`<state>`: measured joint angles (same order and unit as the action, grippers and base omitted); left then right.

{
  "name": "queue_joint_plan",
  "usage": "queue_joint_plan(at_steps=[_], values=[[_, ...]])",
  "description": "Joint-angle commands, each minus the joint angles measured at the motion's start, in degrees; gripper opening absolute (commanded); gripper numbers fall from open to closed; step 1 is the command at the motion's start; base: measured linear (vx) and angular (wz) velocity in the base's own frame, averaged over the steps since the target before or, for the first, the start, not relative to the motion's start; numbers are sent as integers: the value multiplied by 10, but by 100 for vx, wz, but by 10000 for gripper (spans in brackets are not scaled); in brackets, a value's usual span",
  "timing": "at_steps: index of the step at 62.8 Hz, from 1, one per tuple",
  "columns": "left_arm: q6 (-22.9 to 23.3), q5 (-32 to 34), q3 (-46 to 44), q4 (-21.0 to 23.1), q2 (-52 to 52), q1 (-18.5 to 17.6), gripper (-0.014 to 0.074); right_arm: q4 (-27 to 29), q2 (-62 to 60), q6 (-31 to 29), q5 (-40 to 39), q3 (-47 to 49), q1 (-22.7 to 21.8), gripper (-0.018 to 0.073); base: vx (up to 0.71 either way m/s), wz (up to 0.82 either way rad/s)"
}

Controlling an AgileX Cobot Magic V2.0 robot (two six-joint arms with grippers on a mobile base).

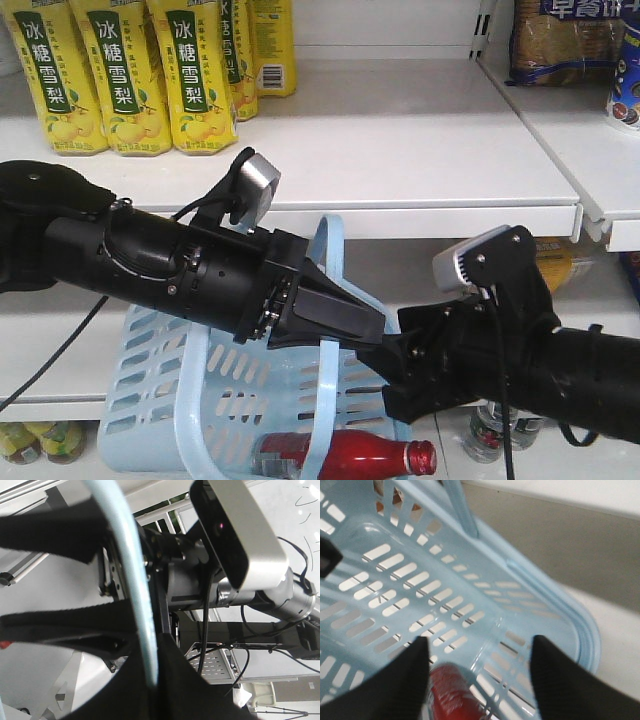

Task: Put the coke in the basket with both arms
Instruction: 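Lower the bottle into the basket and open the right gripper, then withdraw the right gripper away from the basket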

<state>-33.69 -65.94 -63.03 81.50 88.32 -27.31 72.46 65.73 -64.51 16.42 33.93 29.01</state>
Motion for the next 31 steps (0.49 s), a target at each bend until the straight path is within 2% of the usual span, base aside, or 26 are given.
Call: queue_joint_plan(at_steps=[1, 8, 23, 31], values=[[-12, -6, -20, 72, -27, 1, -6, -52, -44, 54, -5, -4, -3, 214, 0, 0], [-12, -6, -20, 72, -27, 1, -6, -104, -98, 104, 9, -18, -3, -15, 0, 0], [-12, -6, -20, 72, -27, 1, -6, -199, -246, 190, 24, -18, -3, -4, 0, 0], [-12, -6, -20, 72, -27, 1, -6, -297, -324, 269, 44, -18, -3, -4, 0, 0]])
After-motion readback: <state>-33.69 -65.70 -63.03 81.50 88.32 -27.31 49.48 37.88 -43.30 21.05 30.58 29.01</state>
